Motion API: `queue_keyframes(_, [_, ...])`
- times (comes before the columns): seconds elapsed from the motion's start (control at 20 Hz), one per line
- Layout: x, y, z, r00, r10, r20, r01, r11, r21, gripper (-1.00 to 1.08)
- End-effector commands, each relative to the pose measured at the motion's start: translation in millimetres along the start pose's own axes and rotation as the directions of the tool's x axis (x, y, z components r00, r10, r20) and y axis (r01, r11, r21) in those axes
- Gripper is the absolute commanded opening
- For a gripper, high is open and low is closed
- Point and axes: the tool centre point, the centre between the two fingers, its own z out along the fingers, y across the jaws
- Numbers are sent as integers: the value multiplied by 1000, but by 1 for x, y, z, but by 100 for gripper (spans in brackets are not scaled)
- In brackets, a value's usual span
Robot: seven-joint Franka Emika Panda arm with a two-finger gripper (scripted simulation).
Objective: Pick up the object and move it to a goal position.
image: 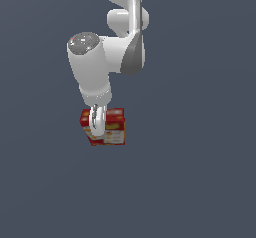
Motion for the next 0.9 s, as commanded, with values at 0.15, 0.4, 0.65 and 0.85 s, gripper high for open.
queue_keyframes(0.15, [-6, -1, -1, 1000, 0, 0, 0, 1000, 0, -100])
queue_keyframes(0.4, [-30, -4, -5, 1000, 0, 0, 0, 1000, 0, -100])
queue_keyframes(0.65, [-74, -11, -13, 1000, 0, -1, 0, 1000, 0, -100])
queue_keyframes(0.85, [-109, -17, -19, 1000, 0, -1, 0, 1000, 0, -100])
